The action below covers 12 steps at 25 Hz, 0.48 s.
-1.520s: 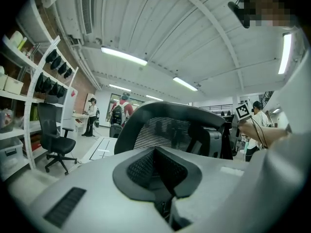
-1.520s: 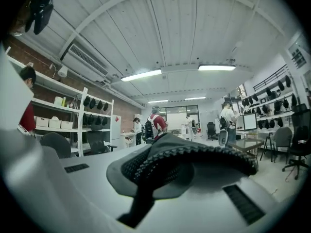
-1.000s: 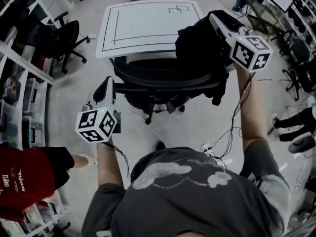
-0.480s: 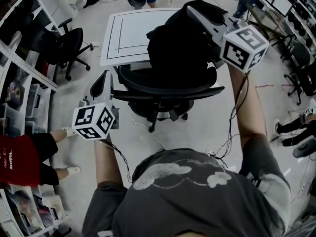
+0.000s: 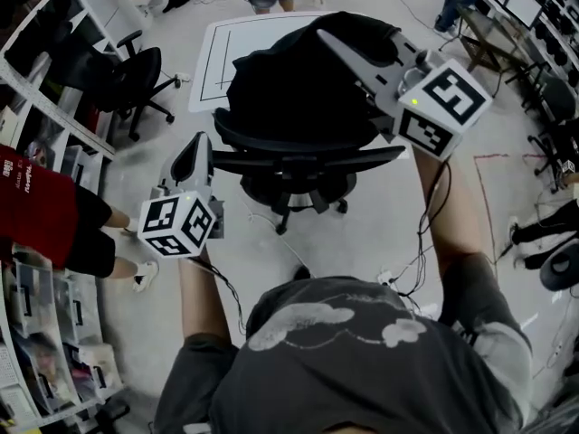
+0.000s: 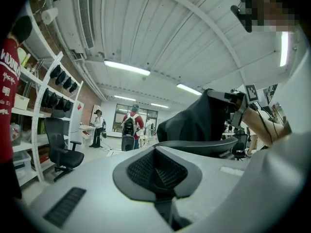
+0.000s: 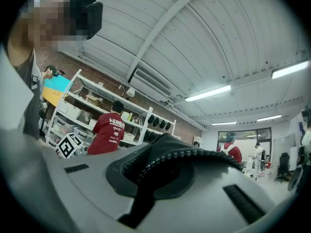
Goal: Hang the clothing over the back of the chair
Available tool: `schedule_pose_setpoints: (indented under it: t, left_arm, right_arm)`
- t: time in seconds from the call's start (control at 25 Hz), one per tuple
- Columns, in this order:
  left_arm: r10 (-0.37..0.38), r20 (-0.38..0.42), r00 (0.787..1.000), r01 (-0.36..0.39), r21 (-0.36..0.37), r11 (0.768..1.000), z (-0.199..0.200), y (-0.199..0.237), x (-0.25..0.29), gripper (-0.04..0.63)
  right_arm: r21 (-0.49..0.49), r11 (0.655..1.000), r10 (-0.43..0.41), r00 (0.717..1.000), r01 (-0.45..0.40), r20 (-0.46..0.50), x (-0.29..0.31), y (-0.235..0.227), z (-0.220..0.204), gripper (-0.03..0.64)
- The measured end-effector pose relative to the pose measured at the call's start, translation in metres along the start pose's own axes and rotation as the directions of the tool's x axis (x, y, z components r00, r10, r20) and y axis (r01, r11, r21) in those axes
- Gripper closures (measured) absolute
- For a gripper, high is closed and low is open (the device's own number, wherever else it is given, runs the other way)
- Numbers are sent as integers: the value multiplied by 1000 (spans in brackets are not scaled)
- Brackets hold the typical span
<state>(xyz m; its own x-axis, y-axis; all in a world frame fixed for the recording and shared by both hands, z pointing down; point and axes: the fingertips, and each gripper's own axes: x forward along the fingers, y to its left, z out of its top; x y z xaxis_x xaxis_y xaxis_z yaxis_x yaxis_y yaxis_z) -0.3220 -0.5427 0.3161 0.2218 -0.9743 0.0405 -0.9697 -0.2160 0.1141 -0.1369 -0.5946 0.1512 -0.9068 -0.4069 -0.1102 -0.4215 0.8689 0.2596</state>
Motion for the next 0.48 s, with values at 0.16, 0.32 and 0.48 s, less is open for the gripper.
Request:
schedule_pose_setpoints:
  t: [0.16, 0.32, 0.48]
  left_arm:
    - [3, 13, 1000, -4, 21, 1000, 4, -22, -25, 594]
    - [11, 25, 1000, -11, 19, 1000, 9, -41, -45, 594]
    - [18, 22, 1000, -19, 30, 999, 10, -65, -64, 594]
  right_arm:
    - [-69, 997, 47, 999, -46, 8, -17, 39, 15, 620]
    - [-115, 989, 97, 995, -98, -13, -36, 88, 24, 621]
    - [-102, 986, 130, 991, -130, -11, -59, 125, 29, 621]
